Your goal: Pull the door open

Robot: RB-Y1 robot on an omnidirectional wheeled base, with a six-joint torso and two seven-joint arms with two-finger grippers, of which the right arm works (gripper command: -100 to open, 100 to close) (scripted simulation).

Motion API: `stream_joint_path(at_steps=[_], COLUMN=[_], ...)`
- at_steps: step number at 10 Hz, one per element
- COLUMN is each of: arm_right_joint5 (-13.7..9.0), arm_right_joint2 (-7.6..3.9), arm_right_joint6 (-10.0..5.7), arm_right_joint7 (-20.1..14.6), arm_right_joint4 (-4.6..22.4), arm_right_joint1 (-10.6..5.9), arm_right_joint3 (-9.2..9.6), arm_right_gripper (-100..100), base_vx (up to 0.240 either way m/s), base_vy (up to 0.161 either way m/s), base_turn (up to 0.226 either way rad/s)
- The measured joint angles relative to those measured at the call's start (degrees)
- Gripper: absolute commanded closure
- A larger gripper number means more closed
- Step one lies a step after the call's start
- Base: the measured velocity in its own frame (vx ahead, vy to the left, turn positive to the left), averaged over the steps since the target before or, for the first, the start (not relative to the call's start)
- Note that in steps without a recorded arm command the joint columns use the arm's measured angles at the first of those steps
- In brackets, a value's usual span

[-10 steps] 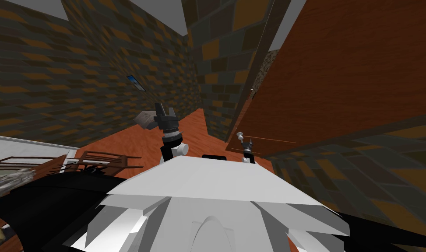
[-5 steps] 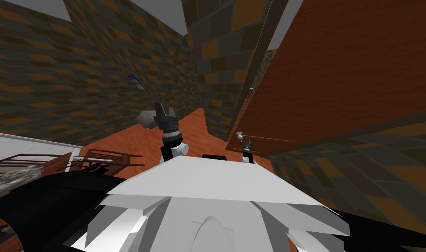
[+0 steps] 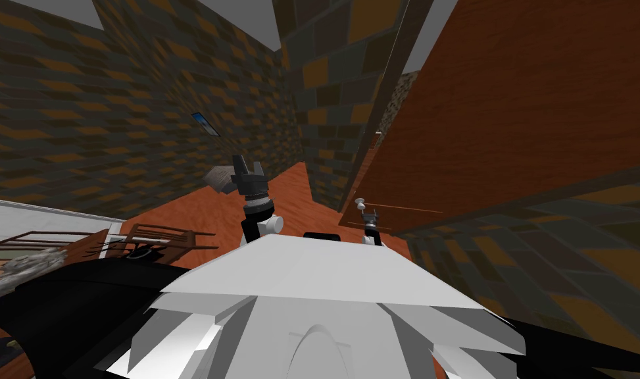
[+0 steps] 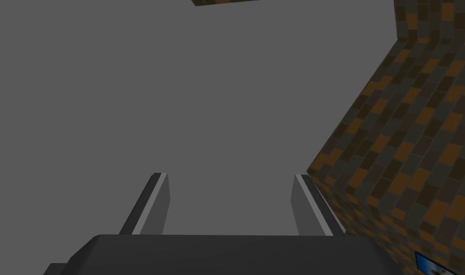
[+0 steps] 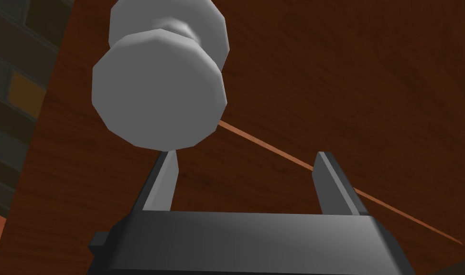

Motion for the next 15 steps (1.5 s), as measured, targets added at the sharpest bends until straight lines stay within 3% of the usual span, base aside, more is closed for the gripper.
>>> stream_joint_path(at_steps=[1,2,3,5,6,9,15], arm_right_joint5=[-0.3,-1.0,-1.8,-2.5,-2.8,-4.2,-7.4], arm_right_joint2=[0.10,0.20,0.79,1.62,1.87,2.13,2.47], arm_right_joint6=[-0.32,0.62,0.89,0.68,1.11,0.79,2.39], arm_right_joint7=[-1.1,-2.2,-3.5,-6.4,-7.4,-11.8,-20.3], arm_right_joint4=[0.9,-0.8,-0.9,-0.3,-1.7,-0.4,-2.0], arm_right_joint1=[-0.49,0.21,0.10,-0.89,-0.71,-2.03,-2.01], arm_right_joint3=[0.28,0.56,1.19,2.65,3.08,4.35,6.36], arm_right_gripper=[-100,-100,-100,-100,-100,-100,-100], base_vx=[-0.049,-0.072,-0.056,-0.052,-0.045,-0.051,-0.045], base_vy=[-0.018,-0.023,-0.003,0.027,0.033,-0.006,-0.017], base_turn=[0.015,0.017,0.038,0.057,0.004,0.006,0.005])
